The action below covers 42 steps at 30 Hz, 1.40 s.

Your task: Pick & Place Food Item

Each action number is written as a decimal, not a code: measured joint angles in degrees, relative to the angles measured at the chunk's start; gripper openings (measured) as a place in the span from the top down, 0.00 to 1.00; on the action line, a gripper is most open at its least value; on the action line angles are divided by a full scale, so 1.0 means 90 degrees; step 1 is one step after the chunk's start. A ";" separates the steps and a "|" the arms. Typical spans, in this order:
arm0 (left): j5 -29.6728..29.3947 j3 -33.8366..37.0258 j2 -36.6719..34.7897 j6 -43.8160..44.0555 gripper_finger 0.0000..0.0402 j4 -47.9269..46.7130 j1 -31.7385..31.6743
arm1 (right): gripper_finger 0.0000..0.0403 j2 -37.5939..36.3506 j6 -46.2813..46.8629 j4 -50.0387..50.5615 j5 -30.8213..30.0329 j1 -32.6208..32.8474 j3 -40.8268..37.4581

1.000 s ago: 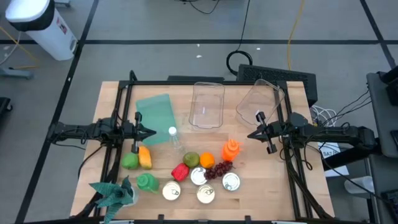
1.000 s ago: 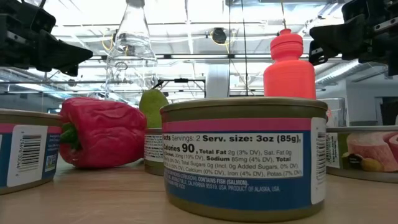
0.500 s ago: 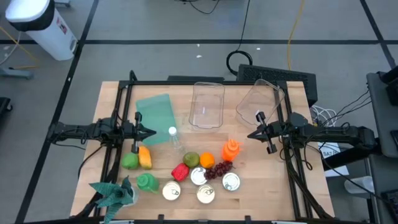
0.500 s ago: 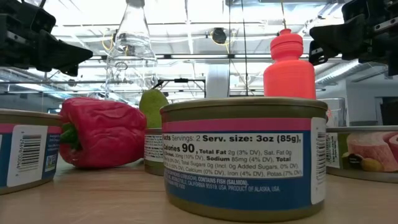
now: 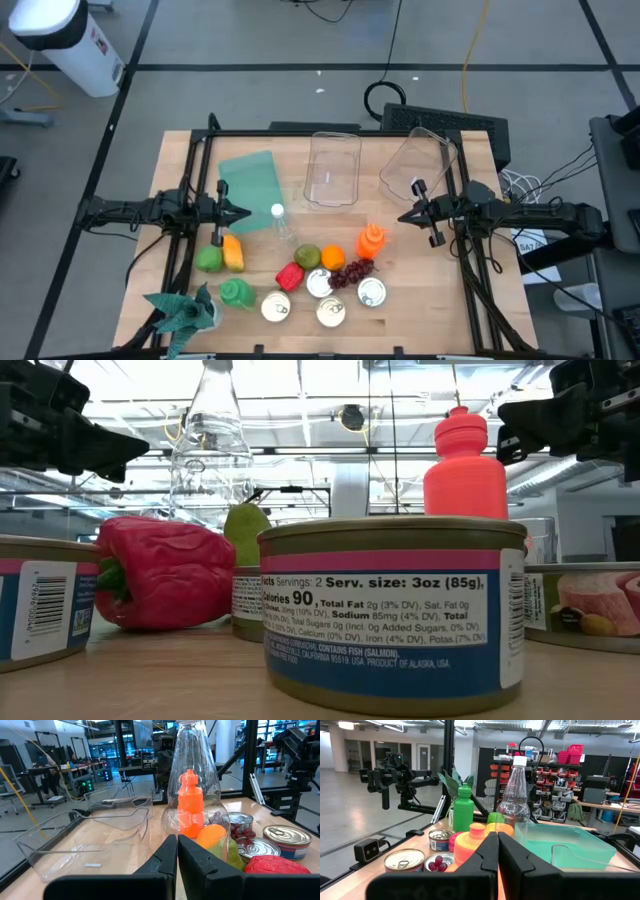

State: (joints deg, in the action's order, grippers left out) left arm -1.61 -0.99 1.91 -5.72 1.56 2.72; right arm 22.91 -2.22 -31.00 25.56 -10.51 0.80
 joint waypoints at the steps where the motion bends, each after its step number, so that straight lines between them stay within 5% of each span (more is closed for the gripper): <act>1: 0.0000 0.0000 0.0002 0.0000 0.94 0.0002 -0.0002 | 1.00 -0.0001 0.0000 0.0000 0.0000 0.0000 -0.0001; 28: -0.0029 -0.0002 0.0000 -0.0192 0.94 0.0050 -0.0007 | 1.00 -0.0002 0.0013 -0.0163 0.0002 0.0001 -0.0002; 42: -0.0049 -0.0002 0.0000 0.0877 0.94 0.1911 -0.0007 | 1.00 0.0000 0.0235 -0.0245 -0.0177 0.0005 -0.0002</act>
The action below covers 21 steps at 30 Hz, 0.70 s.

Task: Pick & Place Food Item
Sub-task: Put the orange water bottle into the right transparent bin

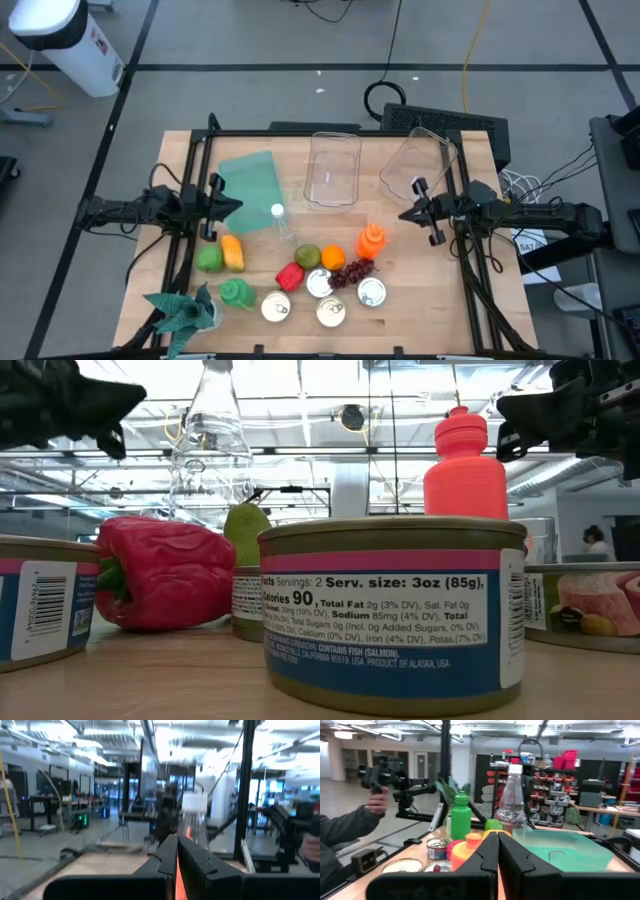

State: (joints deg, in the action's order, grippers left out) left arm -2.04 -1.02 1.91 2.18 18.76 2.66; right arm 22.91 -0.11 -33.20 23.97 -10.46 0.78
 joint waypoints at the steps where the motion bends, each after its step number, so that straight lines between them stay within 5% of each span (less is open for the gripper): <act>1: 0.0000 0.0000 0.0000 -0.0077 0.94 0.0111 0.0000 | 1.00 0.0000 0.0010 -0.0001 -0.0029 0.0000 0.0002; 12: -0.0017 0.0000 0.0001 -0.0073 0.94 0.0307 0.0000 | 1.00 0.0000 0.0400 -0.0002 -0.0188 0.0002 0.0001; 18: -0.1307 -0.0002 0.0083 -0.1309 0.94 0.0624 0.0000 | 1.00 -0.0002 0.0390 -0.0802 -0.0403 0.0005 0.0000; 21: -0.1667 0.0000 0.0113 -0.1144 0.94 0.0622 0.0000 | 0.96 -0.0004 0.0631 -0.1072 -0.0939 0.0005 0.0030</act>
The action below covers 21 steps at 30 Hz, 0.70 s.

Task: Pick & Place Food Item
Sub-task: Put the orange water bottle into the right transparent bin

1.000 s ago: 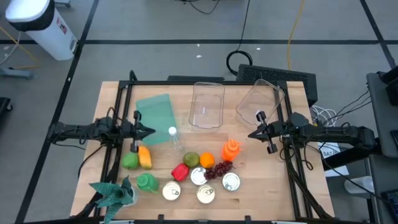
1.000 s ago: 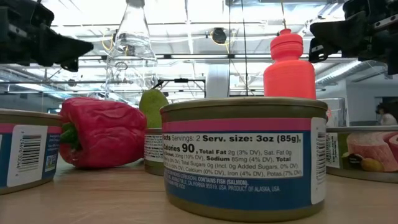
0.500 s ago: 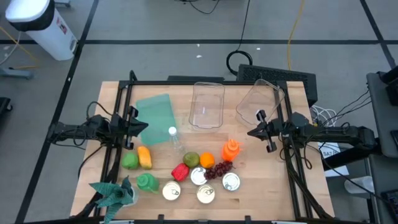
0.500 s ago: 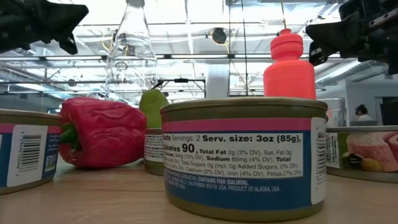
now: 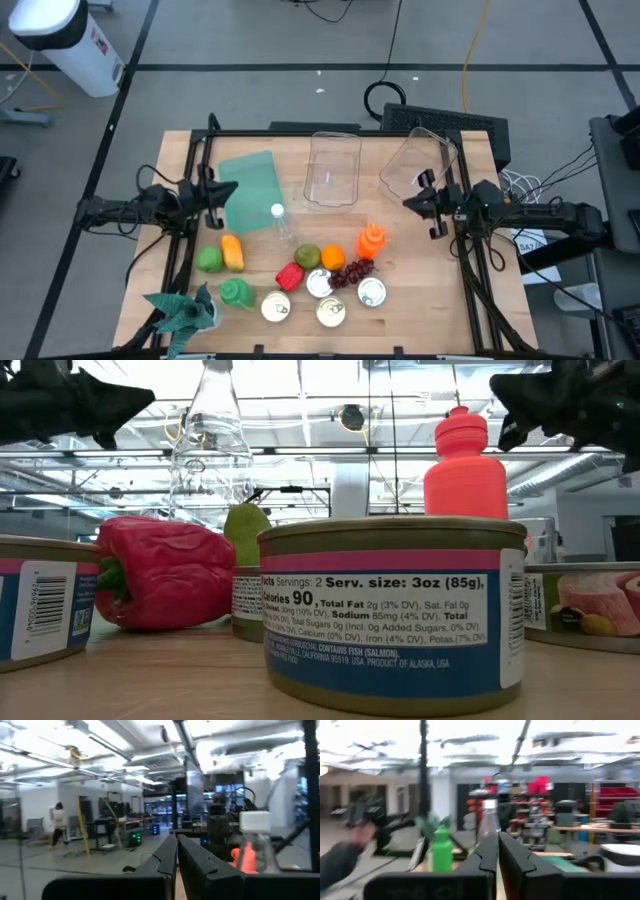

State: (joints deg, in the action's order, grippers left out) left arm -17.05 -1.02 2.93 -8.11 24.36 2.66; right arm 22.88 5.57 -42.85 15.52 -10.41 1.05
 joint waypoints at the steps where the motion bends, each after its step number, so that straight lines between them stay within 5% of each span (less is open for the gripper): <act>1: -0.0111 0.0000 0.0029 0.0233 0.94 -0.0022 0.0000 | 0.94 0.0002 0.0003 0.0014 -0.0084 0.0000 0.0052; 7: -0.0118 -0.0002 0.0223 0.0912 0.94 -0.0316 0.0013 | 0.70 0.0250 0.0124 0.1056 -0.0402 0.0002 0.0797; 14: -0.0200 0.0002 0.0414 0.0964 0.94 -0.0428 0.0012 | 0.37 0.1029 -0.0246 0.3684 -0.0419 0.0010 0.3049; 21: -0.0737 0.0002 0.0424 0.0968 0.94 -0.0420 0.0012 | 0.29 0.2440 -0.0821 0.6186 -0.1331 0.0498 0.5449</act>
State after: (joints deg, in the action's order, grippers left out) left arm -23.68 -0.99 6.74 0.60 20.58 2.76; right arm 44.83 -1.82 12.82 3.54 -5.93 50.08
